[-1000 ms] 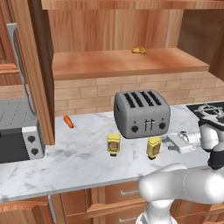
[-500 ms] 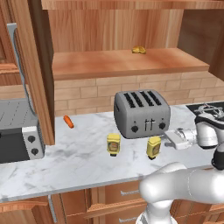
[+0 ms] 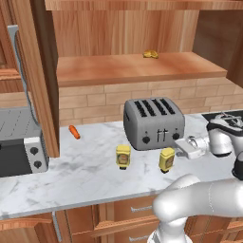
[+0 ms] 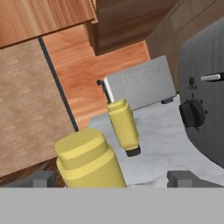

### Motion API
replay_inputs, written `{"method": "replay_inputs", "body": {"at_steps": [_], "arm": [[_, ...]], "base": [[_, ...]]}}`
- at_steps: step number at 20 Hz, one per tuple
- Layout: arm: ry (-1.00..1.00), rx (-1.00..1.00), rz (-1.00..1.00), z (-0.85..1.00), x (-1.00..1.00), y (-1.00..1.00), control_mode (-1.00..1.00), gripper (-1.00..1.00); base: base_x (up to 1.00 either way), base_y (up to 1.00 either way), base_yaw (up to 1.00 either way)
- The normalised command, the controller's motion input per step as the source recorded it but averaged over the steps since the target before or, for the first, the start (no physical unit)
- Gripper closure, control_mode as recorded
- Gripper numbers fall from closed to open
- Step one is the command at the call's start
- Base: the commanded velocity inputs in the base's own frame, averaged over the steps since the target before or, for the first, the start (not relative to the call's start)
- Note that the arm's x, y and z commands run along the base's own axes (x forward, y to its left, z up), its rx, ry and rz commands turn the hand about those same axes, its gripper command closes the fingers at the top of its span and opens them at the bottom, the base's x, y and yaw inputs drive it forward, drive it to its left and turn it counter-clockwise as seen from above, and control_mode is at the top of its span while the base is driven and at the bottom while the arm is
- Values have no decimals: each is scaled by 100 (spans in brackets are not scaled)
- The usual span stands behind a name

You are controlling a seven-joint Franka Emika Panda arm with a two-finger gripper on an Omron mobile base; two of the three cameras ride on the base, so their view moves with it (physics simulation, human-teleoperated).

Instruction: Pick the mustard and mustard from the counter and place them in the cabinet.

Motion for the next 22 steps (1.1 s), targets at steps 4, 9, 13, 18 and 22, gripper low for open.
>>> {"method": "replay_inputs", "body": {"at_steps": [4, 9, 13, 18, 22], "arm": [[4, -5, 18, -7, -5, -7, -100, -100], [1, -2, 18, -2, -9, -7, -100, -100], [0, 0, 1, 0, 0, 0, -100, -100], [0, 0, 0, 0, 0, 0, -100, -100], [0, 0, 0, 0, 0, 4, -100, -100]], "base": [[0, 0, 0], [0, 0, 0], [0, 0, 0], [0, 0, 0], [0, 0, 0]]}}
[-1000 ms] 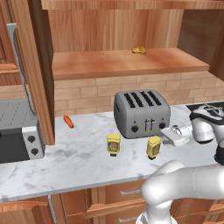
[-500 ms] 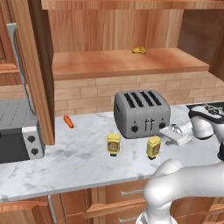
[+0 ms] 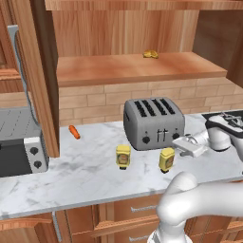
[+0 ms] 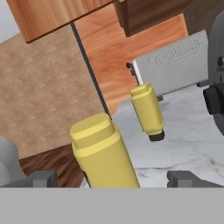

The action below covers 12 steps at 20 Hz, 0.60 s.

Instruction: Pick the mustard and mustard from the counter and place them in the cabinet.

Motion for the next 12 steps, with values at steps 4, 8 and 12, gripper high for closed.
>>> {"method": "replay_inputs", "body": {"at_steps": [4, 8, 12], "arm": [[-1, -1, 0, -1, 0, 13, -100, -100], [-1, -3, 0, -11, 0, 11, -100, -100], [0, -2, 0, -7, 0, 8, -100, -100]], "base": [[0, 0, 0], [0, 0, 0], [0, 0, 0]]}}
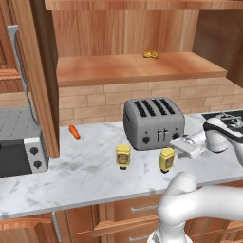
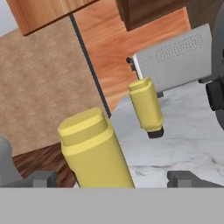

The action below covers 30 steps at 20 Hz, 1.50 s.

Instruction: Pick the mustard and mustard from the counter and place them in the cabinet.

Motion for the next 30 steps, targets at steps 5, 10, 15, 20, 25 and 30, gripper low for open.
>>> {"method": "replay_inputs", "body": {"at_steps": [5, 10, 15, 20, 25, 30], "arm": [[-1, -1, 0, -4, 0, 9, -100, -100], [-1, 0, 0, -2, 0, 15, -100, -100], [0, -1, 0, -4, 0, 13, -100, -100], [0, -1, 0, -5, -1, 11, -100, -100], [0, -1, 0, -6, -11, 14, -100, -100], [0, -1, -2, -10, -27, 31, -100, -100]], "base": [[0, 0, 0], [0, 0, 0], [0, 0, 0], [0, 0, 0], [0, 0, 0], [0, 0, 0]]}}
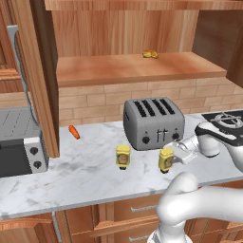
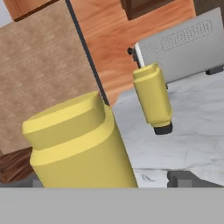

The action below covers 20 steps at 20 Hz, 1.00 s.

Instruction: Pick the mustard and mustard from the counter and place them in the cabinet.

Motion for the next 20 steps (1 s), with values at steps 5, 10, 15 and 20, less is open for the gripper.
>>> {"method": "replay_inputs", "body": {"at_steps": [5, 10, 15, 20], "arm": [[0, 0, -1, -3, -11, 17, -100, 100], [-2, 0, -3, 8, -2, 5, -100, 100], [-9, 0, -18, 50, -19, 27, -100, 100], [-2, 0, -20, 57, -47, 10, -100, 100]], "base": [[0, 0, 0], [0, 0, 0], [0, 0, 0], [0, 0, 0]]}}
